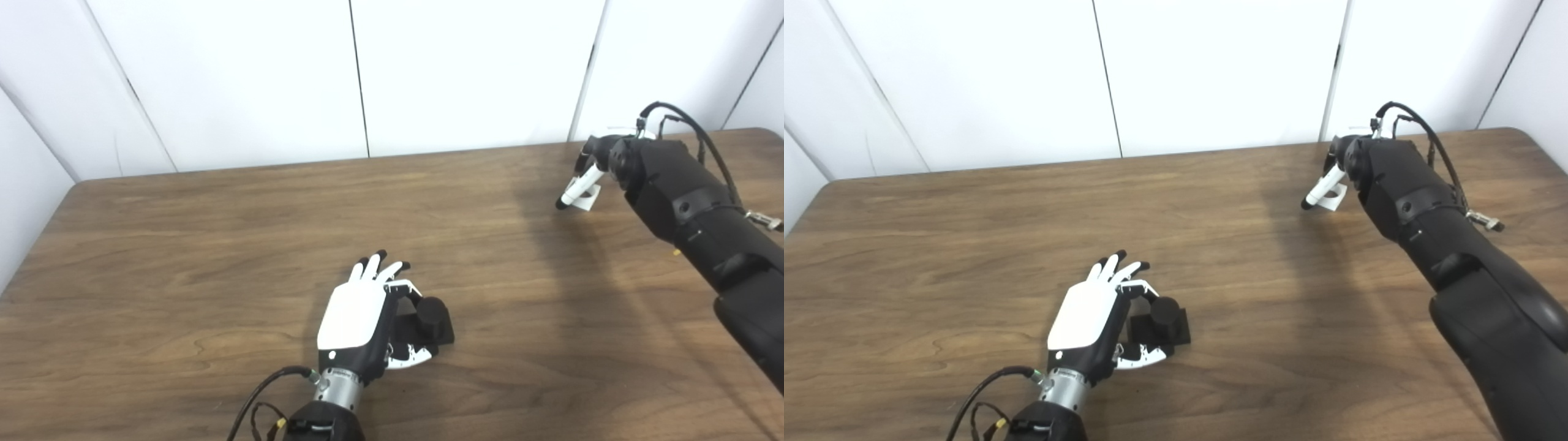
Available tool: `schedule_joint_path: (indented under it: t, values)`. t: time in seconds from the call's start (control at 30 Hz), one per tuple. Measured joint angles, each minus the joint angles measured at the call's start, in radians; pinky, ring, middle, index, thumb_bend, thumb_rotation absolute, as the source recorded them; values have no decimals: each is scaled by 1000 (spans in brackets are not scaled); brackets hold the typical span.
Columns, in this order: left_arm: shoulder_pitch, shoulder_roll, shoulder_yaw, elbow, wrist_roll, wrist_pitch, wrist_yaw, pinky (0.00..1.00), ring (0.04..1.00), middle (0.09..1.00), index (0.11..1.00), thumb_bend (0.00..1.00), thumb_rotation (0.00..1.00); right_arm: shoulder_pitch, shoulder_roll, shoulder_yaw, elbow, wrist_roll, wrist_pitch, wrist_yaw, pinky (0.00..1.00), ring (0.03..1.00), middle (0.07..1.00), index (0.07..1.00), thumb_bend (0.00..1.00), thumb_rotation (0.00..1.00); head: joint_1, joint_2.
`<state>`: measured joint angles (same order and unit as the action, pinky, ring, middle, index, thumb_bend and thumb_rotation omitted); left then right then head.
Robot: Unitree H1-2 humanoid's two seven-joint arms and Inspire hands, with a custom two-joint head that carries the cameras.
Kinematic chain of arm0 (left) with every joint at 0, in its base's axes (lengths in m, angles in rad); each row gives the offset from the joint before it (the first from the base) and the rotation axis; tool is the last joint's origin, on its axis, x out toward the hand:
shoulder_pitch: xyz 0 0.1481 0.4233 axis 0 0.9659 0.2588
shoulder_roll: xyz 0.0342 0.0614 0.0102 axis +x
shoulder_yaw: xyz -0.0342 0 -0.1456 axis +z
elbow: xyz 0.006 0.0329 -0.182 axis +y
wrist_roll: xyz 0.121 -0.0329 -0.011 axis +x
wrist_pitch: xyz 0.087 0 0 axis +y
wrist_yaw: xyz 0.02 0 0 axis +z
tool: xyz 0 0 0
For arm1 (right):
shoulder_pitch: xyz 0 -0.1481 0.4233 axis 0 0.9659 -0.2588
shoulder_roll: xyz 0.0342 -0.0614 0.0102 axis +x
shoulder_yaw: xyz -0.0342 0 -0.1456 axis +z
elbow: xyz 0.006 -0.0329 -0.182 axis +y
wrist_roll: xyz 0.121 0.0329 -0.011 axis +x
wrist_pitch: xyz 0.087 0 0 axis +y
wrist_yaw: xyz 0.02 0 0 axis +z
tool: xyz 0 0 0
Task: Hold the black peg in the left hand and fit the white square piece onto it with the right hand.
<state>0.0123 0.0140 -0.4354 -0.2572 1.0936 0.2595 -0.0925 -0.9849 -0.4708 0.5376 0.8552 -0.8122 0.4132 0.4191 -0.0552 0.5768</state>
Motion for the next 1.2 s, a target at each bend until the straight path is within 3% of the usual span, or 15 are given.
schedule_joint_path:
  t: [0.33,0.73,1.2]
  values:
    - [-1,0,1,0,0,0,-1,1000,1000,893,491,523,74,-5,3,32,19,-2,-4,-24,884,1000,951,799,961,418,-3,2]
    - [-1,-3,2,0,0,1,-4,1000,1000,894,491,523,74,-16,-2,70,27,-4,-8,-10,794,1000,956,826,974,396,-9,3]
    - [-4,-6,7,0,-1,1,-19,1000,1000,896,491,523,75,-23,-24,100,23,-6,-35,17,885,1000,955,789,978,362,-12,5]
